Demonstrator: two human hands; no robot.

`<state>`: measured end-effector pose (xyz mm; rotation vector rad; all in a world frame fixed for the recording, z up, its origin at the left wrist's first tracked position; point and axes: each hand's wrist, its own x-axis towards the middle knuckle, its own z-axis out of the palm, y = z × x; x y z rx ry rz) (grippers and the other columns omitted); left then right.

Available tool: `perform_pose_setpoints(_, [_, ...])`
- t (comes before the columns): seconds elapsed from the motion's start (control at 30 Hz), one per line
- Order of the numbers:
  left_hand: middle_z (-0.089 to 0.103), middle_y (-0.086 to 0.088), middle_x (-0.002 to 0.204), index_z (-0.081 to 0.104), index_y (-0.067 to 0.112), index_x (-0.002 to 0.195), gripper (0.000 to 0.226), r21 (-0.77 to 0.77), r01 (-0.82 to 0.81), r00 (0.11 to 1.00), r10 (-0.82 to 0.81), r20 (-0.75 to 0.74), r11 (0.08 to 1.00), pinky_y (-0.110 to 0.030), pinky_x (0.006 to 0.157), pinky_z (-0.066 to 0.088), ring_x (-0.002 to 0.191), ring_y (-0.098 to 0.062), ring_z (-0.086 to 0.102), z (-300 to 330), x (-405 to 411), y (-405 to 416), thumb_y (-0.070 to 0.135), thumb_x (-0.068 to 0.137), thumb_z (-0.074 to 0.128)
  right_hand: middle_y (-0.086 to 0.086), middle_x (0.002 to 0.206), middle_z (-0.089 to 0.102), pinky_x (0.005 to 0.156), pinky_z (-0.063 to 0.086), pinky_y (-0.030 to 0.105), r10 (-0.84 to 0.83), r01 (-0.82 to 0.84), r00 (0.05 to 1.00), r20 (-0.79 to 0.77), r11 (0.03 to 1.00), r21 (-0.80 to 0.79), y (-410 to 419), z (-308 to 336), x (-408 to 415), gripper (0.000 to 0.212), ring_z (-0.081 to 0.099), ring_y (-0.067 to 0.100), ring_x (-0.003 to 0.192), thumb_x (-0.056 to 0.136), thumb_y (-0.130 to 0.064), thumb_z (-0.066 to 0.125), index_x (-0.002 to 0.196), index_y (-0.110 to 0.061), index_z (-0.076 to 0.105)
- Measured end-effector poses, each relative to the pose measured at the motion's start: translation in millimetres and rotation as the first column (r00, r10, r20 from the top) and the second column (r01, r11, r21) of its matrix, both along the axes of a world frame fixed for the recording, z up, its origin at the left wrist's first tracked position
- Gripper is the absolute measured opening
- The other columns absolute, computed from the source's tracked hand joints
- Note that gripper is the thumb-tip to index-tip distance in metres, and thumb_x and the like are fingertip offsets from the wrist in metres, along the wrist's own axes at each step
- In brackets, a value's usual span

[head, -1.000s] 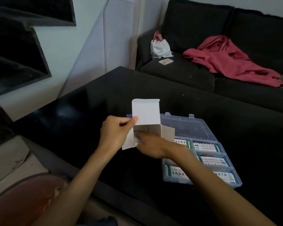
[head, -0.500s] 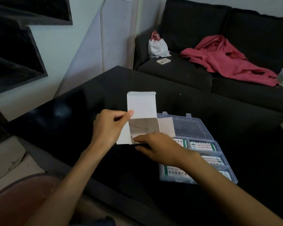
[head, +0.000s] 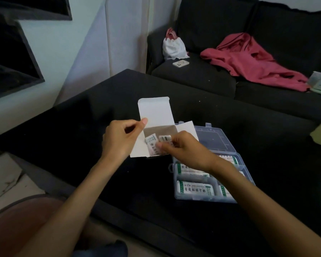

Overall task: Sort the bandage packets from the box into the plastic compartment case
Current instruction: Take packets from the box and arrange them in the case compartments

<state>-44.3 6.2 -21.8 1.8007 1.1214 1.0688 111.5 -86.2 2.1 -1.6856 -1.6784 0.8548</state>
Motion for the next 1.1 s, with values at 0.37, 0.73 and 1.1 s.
perform_pose_setpoints(0.37, [0.073,0.015,0.085,0.072,0.029,0.093,0.022,-0.289,0.207,0.962,-0.14,0.236,0.935,-0.019,0.076,0.05,0.084,-0.001,0.067,9.7,5.2,-3.4,0.012,0.081,0.065,0.01,0.11,0.066,0.081,0.056,0.037,-0.203,0.212,0.972,-0.115,0.974,0.077,14.2,-0.1,-2.6,0.03,0.066,0.021,0.095,0.095,-0.021,0.05,0.106,0.003,0.064])
perform_pose_setpoints(0.73, [0.069,0.003,0.098,0.062,0.012,0.114,0.023,-0.455,0.093,0.923,0.094,0.372,0.886,-0.019,0.065,0.055,0.085,-0.004,0.064,1.3,13.3,1.6,0.015,0.092,0.06,-0.004,0.089,0.069,0.068,0.055,0.016,-0.387,0.515,0.806,-0.447,0.831,0.21,-2.6,7.4,-7.0,0.019,0.067,-0.001,0.081,0.094,-0.026,0.051,0.093,-0.013,0.066])
perform_pose_setpoints(1.1, [0.054,0.01,0.114,0.054,0.021,0.119,0.037,0.147,-0.309,0.95,0.297,0.098,0.94,-0.022,0.084,0.041,0.103,-0.009,0.051,13.7,21.3,-16.5,0.037,0.086,0.063,0.004,0.076,0.07,0.047,0.044,0.011,-0.491,0.379,0.544,-0.681,0.867,-0.322,-35.9,18.2,22.1,0.017,0.063,0.004,0.059,0.09,-0.021,0.059,0.093,-0.006,0.065])
